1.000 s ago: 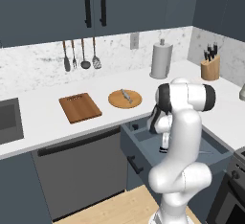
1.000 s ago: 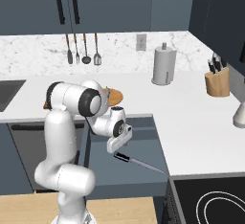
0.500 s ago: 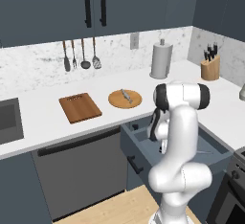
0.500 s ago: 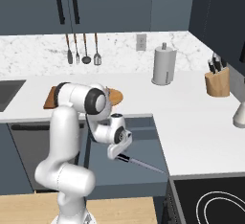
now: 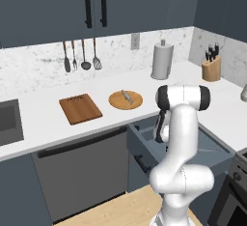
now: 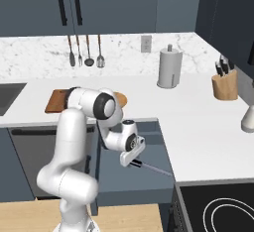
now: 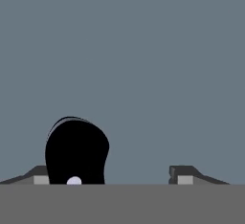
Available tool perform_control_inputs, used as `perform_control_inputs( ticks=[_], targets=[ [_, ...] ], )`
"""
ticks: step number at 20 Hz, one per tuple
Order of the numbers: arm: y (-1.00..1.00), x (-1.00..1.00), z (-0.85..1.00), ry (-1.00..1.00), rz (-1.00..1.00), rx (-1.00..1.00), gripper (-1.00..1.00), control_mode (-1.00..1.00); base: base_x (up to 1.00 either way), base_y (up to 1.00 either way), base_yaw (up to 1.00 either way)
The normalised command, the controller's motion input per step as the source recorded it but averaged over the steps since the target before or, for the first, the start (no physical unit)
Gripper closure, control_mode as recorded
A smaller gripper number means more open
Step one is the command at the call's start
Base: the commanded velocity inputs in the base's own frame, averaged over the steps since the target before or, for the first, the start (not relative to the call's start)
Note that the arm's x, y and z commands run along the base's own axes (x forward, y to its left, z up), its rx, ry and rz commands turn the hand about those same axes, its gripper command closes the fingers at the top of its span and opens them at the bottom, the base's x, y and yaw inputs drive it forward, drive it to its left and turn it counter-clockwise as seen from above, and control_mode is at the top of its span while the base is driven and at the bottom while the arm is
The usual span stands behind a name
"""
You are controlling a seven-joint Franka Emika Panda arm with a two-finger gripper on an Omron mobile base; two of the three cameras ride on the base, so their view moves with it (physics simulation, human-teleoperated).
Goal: Pick up the knife from the drawer and place it on the cutting board. Then place the meat from the plate to the cutting board.
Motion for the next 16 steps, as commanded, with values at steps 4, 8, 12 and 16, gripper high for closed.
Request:
perform_control_inputs(
  ticks=[4, 8, 12, 16],
  targets=[
    [0.00, -0.37, -0.76, 0.00, 0.07, -0.03, 1.00, -1.00, 0.00, 0.00, 0.00],
    [0.00, -0.54, -0.44, 0.00, 0.07, 0.00, 1.00, -1.00, 0.00, 0.00, 0.00],
    [0.14, -0.66, -0.24, 0.00, 0.06, 0.00, 1.00, -1.00, 0.00, 0.00, 0.00],
    [0.26, -0.61, -0.01, -0.03, 0.02, 0.00, 1.00, -1.00, 0.00, 0.00, 0.00]
  ],
)
